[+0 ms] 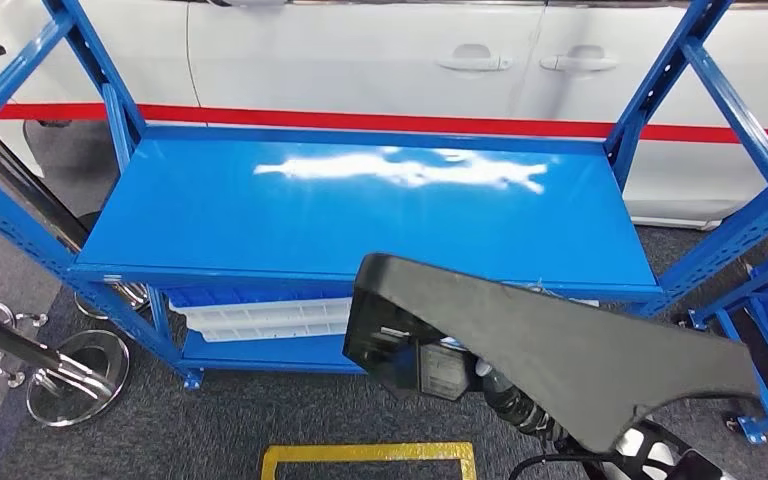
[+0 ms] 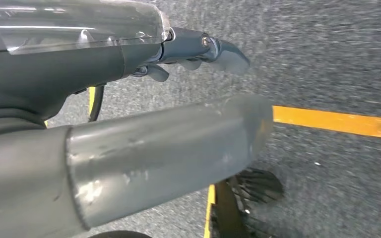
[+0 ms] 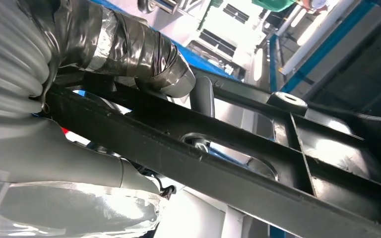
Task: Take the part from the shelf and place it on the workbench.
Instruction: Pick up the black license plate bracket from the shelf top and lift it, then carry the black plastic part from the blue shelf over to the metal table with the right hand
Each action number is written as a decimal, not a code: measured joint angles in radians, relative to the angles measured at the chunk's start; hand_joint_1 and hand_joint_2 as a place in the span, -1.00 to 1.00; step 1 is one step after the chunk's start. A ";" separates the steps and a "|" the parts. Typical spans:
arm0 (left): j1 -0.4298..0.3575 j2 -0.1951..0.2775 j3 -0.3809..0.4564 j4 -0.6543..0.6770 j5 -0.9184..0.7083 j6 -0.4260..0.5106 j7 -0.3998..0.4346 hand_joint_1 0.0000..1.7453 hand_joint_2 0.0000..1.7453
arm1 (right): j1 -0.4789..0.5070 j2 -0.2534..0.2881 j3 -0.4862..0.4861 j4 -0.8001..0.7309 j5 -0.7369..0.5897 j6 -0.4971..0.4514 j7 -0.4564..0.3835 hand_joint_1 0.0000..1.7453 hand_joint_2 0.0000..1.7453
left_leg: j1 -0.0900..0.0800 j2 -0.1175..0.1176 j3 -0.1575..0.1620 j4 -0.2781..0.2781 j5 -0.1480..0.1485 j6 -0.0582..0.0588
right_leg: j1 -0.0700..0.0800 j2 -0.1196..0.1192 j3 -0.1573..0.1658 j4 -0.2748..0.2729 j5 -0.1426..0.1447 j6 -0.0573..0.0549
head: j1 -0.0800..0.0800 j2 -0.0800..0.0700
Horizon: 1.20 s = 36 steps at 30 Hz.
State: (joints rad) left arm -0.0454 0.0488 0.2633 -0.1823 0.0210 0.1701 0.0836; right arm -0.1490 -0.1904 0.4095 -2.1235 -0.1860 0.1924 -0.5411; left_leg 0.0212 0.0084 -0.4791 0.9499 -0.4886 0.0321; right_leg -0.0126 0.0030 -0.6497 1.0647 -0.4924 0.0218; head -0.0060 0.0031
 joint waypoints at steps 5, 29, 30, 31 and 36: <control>0.000 0.000 -0.001 0.000 -0.004 0.000 0.003 -1.00 -1.00 | 0.003 0.000 0.005 -0.001 0.006 -0.004 0.001 0.98 1.00 | -0.012 0.011 -0.081 0.034 0.037 0.011 | 0.000 -0.001 -0.016 0.230 -0.080 0.004 | 0.000 0.000; 0.002 0.028 0.025 0.000 0.032 0.023 -0.003 -1.00 -1.00 | -0.003 -0.064 0.036 -0.034 -0.050 -0.041 -0.030 0.98 1.00 | -0.005 -0.007 0.053 -0.005 -0.040 -0.015 | 0.006 -0.008 0.004 -0.053 0.096 -0.008 | 0.000 0.000; 0.003 0.028 0.026 0.000 0.032 0.024 0.000 -1.00 -1.00 | 0.000 -0.068 0.031 -0.034 -0.050 -0.038 -0.031 0.98 1.00 | -0.003 -0.003 0.038 -0.004 -0.027 -0.004 | 0.004 -0.006 -0.010 -0.021 0.055 -0.003 | 0.000 0.000; 0.002 0.028 0.028 0.000 0.032 0.026 0.005 -1.00 -1.00 | 0.002 -0.071 0.024 -0.034 -0.052 -0.033 -0.033 0.98 1.00 | -0.004 0.001 0.020 -0.001 -0.014 0.004 | 0.001 -0.005 -0.027 0.032 -0.003 0.001 | 0.000 0.000; 0.004 0.028 0.032 0.000 0.030 0.037 0.020 -1.00 -1.00 | 0.012 -0.085 -0.016 -0.034 -0.059 -0.012 -0.036 0.98 1.00 | -0.008 0.007 -0.079 0.031 0.038 0.007 | -0.001 -0.005 -0.026 0.235 -0.052 0.009 | 0.000 0.000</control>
State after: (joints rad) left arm -0.0416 0.0764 0.2957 -0.1823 0.0513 0.2073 0.1032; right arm -0.1368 -0.2751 0.3931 -2.1576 -0.2449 0.1808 -0.5772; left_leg 0.0129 0.0155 -0.5579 0.9809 -0.4503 0.0389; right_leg -0.0136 -0.0019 -0.6752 1.2996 -0.5448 0.0310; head -0.0059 0.0031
